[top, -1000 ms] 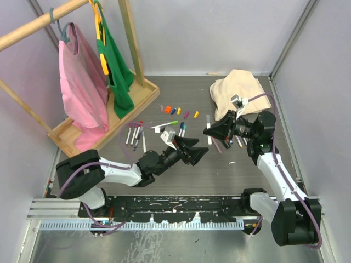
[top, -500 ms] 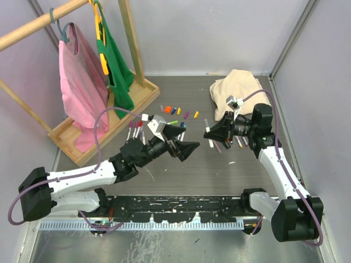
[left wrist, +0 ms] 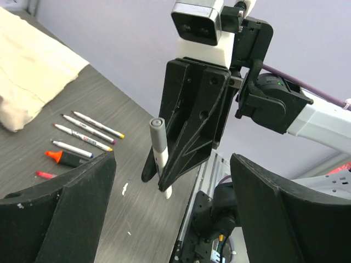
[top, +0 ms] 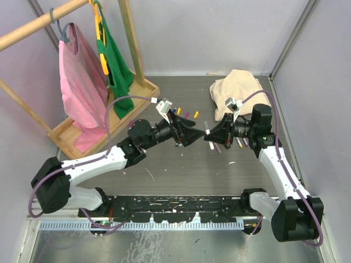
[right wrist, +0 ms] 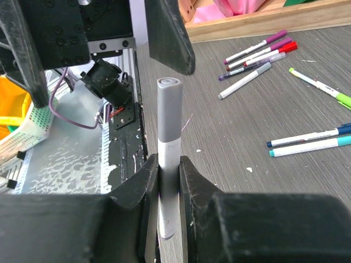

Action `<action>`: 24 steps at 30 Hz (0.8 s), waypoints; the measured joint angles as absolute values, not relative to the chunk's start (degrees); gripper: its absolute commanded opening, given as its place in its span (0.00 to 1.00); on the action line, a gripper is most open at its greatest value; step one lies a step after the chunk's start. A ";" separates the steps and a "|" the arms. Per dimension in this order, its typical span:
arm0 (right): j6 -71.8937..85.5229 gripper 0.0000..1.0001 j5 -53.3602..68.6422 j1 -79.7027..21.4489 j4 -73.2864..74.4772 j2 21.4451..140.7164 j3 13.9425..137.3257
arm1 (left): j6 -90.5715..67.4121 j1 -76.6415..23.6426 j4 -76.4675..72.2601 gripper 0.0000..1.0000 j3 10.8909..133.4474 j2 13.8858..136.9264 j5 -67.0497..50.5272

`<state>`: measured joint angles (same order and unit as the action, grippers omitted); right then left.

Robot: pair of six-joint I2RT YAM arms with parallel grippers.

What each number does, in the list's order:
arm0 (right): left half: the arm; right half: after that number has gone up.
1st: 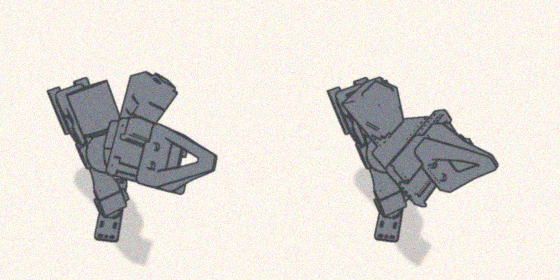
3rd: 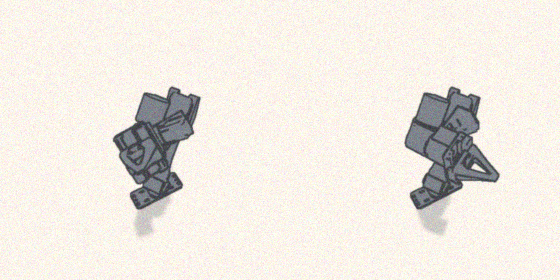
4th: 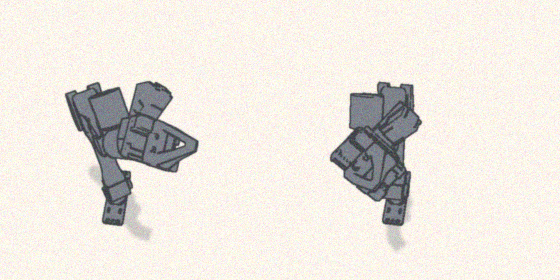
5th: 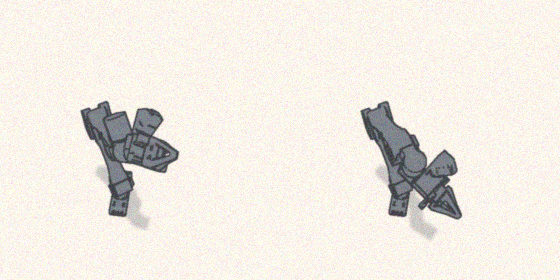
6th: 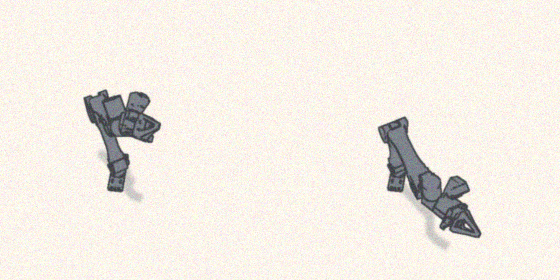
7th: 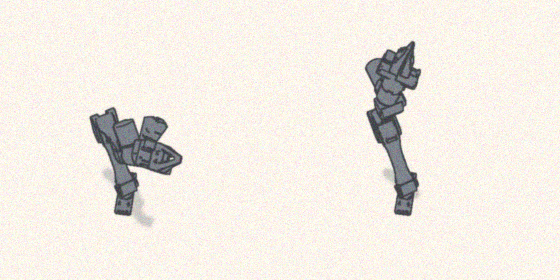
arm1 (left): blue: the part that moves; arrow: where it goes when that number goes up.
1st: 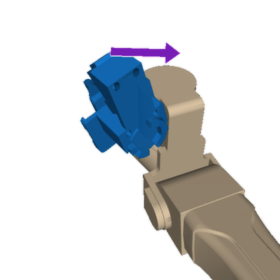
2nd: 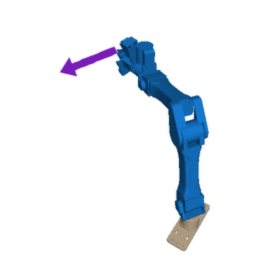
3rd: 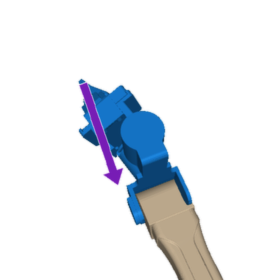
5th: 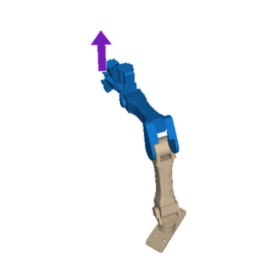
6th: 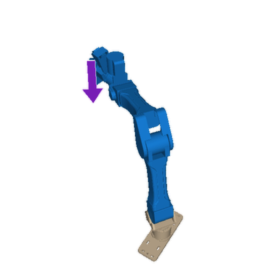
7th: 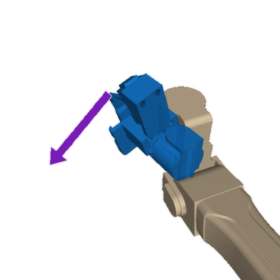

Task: Open the pen caps
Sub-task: Pick up the pen from the center of the board, then open the pen cap from the pen.

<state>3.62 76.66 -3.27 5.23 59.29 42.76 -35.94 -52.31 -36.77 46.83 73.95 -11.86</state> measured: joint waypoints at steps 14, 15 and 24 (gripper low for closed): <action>3.07 0.02 77.32 -3.27 5.74 59.37 42.87 | -46.46 -49.71 -41.32 0.50 54.17 87.15 -19.40; 3.07 0.02 77.38 -3.27 5.74 59.44 42.87 | -47.29 -49.67 -41.91 0.48 54.35 87.72 -19.81; 3.05 0.02 77.58 -3.27 5.96 59.68 42.87 | -50.52 -49.41 -44.18 0.26 54.94 89.47 -21.89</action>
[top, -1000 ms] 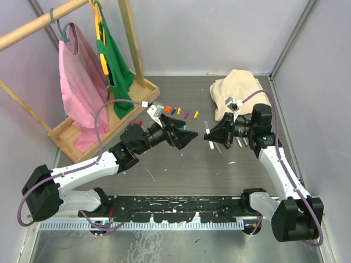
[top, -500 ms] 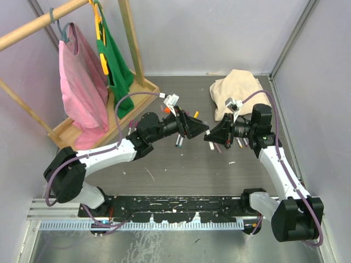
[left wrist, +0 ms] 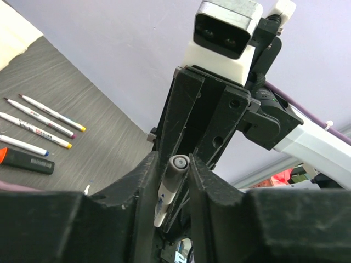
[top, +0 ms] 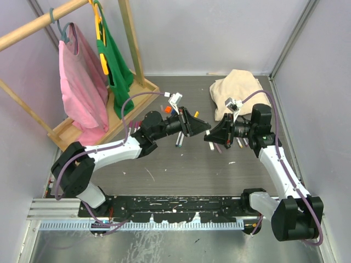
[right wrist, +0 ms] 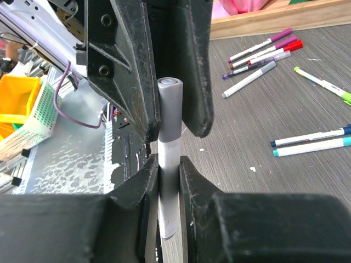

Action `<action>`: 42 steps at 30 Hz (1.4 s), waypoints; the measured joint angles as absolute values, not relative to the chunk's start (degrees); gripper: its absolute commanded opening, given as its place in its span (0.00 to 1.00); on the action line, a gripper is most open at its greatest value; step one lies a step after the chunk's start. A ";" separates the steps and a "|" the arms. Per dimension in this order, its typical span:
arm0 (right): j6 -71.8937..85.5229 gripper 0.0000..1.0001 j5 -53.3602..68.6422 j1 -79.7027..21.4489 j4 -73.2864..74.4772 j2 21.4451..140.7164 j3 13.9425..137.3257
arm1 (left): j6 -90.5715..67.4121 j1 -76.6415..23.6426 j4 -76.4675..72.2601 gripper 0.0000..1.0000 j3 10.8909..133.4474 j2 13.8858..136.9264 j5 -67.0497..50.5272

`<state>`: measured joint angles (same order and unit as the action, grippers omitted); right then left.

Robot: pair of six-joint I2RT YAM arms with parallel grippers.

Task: Open the pen caps
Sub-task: Open the pen cap from the pen, then place the pen cap at the center of the board.

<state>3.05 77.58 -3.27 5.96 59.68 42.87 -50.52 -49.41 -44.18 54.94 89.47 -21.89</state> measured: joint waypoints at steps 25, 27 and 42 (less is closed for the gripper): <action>2.57 0.01 73.63 -2.37 5.54 63.40 45.71 | -50.76 -43.24 -45.54 0.00 65.67 97.32 -27.35; 1.61 0.01 74.26 -2.83 7.51 64.03 45.71 | -51.53 -40.14 -47.22 0.00 70.30 99.07 -24.91; -10.24 0.02 55.48 -3.22 21.41 65.32 50.68 | -51.68 -35.22 -49.91 0.00 73.19 100.75 -17.80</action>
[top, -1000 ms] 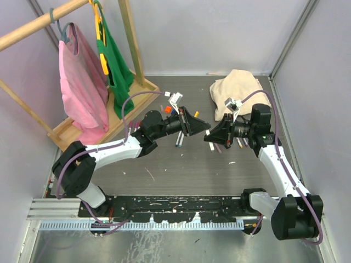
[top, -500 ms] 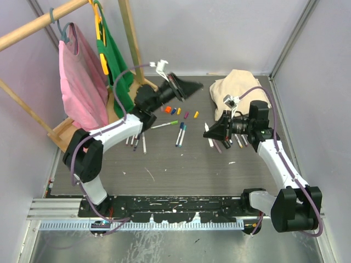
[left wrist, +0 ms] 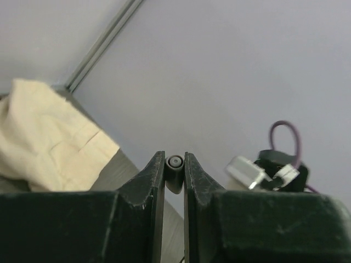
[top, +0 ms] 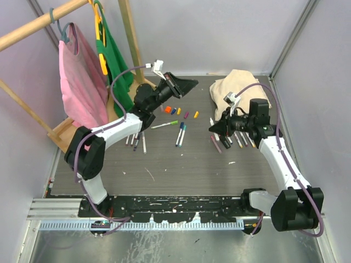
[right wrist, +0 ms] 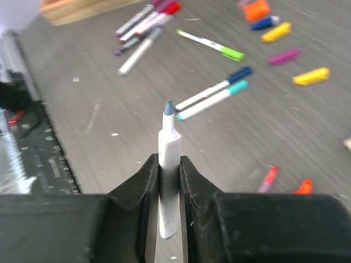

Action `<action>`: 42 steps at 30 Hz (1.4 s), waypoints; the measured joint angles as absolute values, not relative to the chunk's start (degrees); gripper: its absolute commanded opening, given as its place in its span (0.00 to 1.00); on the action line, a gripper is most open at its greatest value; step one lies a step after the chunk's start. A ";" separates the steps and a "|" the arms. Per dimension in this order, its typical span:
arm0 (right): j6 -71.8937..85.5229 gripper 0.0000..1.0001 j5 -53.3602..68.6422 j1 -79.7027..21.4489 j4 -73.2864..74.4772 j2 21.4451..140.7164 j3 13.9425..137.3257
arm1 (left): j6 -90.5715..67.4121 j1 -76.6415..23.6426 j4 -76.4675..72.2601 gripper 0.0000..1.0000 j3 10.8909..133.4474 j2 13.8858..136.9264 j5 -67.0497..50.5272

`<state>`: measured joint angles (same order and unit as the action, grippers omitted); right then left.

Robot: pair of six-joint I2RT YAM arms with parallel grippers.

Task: Open the pen caps
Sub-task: Place the pen cap at the center of the board.

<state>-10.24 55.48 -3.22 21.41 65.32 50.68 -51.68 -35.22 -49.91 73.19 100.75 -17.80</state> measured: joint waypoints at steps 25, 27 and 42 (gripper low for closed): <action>-15.31 0.01 34.00 2.83 23.35 62.57 51.22 | -40.16 -44.01 8.08 0.00 100.77 126.41 2.13; -15.31 0.01 33.85 2.90 23.35 62.41 51.22 | -39.03 -44.91 13.54 0.00 106.30 129.25 5.19; -15.31 0.01 32.99 3.64 23.42 62.13 51.22 | -33.01 -46.39 34.17 0.02 134.96 147.81 13.26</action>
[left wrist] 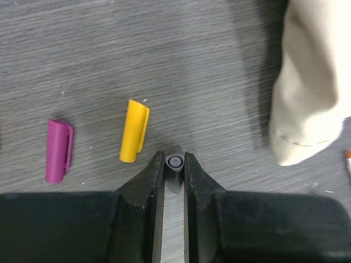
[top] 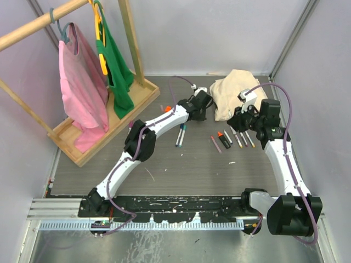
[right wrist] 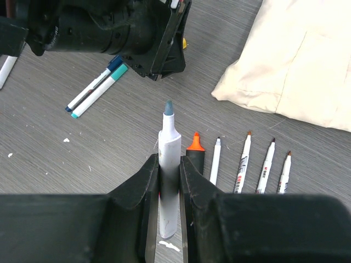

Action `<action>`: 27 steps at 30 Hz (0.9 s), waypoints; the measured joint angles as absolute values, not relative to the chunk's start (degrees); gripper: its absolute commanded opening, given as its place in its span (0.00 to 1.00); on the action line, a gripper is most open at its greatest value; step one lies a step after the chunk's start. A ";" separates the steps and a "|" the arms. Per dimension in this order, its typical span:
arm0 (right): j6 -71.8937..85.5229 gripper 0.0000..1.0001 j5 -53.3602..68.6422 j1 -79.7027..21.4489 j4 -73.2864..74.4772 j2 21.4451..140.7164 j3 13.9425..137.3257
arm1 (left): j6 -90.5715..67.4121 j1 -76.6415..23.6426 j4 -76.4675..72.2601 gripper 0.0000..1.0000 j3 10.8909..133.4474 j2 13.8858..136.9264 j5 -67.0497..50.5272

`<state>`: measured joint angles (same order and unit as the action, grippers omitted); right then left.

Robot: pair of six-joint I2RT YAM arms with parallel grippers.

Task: Open the pen caps
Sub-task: Place the pen cap at the center of the board.

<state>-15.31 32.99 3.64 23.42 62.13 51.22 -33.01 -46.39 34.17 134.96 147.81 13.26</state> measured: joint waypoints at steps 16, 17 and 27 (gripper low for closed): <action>-15.29 0.01 32.88 4.14 23.42 61.73 51.22 | -30.50 -46.39 36.18 0.20 137.78 150.19 15.90; -15.29 0.01 32.88 4.25 23.42 61.73 51.22 | -30.48 -46.39 36.05 0.20 138.12 150.52 15.92; -15.29 0.01 32.80 5.02 23.42 61.73 51.22 | -29.89 -46.39 35.55 0.34 140.25 152.16 16.27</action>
<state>-15.29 32.80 5.02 23.42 61.73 51.22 -29.89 -46.39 35.55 140.25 152.16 16.27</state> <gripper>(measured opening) 0.225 0.312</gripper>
